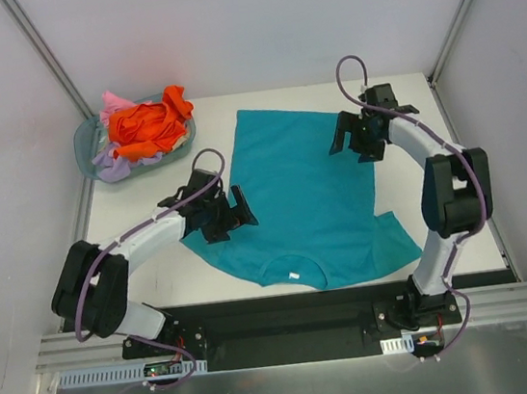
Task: Fold and stack the t-shirts
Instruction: Flatten out the tshirt
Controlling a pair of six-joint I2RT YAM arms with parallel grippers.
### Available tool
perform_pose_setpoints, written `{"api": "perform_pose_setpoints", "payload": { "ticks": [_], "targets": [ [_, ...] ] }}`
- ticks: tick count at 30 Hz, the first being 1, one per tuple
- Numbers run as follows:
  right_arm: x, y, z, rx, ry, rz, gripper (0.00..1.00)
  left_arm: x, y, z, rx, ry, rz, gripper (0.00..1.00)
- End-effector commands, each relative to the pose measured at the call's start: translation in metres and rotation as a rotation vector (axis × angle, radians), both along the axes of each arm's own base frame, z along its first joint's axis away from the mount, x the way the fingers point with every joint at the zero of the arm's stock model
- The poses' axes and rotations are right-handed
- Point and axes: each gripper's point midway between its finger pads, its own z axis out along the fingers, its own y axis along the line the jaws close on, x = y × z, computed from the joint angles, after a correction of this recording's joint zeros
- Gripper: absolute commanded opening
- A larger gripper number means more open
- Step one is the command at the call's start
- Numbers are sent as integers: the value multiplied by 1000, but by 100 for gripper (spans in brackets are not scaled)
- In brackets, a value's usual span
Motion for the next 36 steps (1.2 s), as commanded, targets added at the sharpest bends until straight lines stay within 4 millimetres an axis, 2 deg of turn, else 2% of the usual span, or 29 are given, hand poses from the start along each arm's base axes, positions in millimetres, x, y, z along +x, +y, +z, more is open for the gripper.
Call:
{"api": "perform_pose_setpoints", "payload": {
  "ticks": [1,3,7,10,13,14,16,17,18,19,20,21,22,23,24,25,26,27,28,29,31,32,33,34,35,36],
  "targets": [
    [33,4,-12,-17,-14,27,97,5,7,-23,73,42,67,99],
    [35,6,-30,-14,33,35,97,13,7,-32,102,59,69,99],
    [33,5,-45,-25,105,40,97,31,11,-47,156,95,85,99],
    [26,-9,-53,-54,134,7,97,45,21,-55,240,109,83,99],
    [7,-25,-62,-53,178,-37,97,64,24,-59,279,117,61,99],
    [-8,-36,-66,-61,203,-65,97,82,21,-57,277,104,57,99],
    [-27,-46,-71,-61,222,-86,97,98,18,-55,284,87,38,99],
    [-35,-52,-61,-52,204,-107,97,122,11,-49,281,48,18,99],
    [-61,-52,-75,-47,263,-120,97,134,6,-45,265,39,0,99],
    [-73,-51,-75,-42,276,-124,97,146,-2,-41,245,20,-23,99],
    [-82,-48,-67,-26,258,-125,97,176,-18,-33,222,-39,-58,100],
    [-108,-45,-78,-8,311,-128,97,186,-33,-27,167,-51,-98,99],
    [-123,-41,-80,15,333,-126,97,200,-43,-24,146,-81,-129,99],
    [-134,-30,-70,45,312,-104,97,228,-59,-22,115,-123,-143,99],
    [-151,-22,-69,48,340,-87,97,239,-68,-20,87,-131,-157,99],
    [-175,-14,-73,48,379,-63,97,259,-86,8,16,-195,-181,99],
    [-188,4,-61,40,347,16,97,264,-94,-14,-6,-165,-195,99],
    [-205,9,-57,27,381,45,97,271,-102,-10,-36,-179,-206,99],
    [-210,15,-50,24,373,68,97,283,-115,14,-96,-236,-225,99],
    [-214,21,-39,25,341,97,97,286,-120,4,-109,-230,-234,99],
    [-214,16,-27,5,317,89,97,293,-126,15,-137,-263,-245,99],
    [-200,9,-12,-39,247,79,97,297,-129,29,-153,-293,-248,99],
    [-199,5,-6,-65,238,81,97,297,-128,37,-151,-310,-252,99],
    [-192,2,2,-80,208,77,97,296,-125,38,-134,-317,-256,99],
    [-180,-1,12,-94,166,69,97,295,-122,62,-122,-364,-253,99],
    [-173,-3,17,-98,146,60,97,292,-118,71,-106,-377,-252,99]
  ]
}}
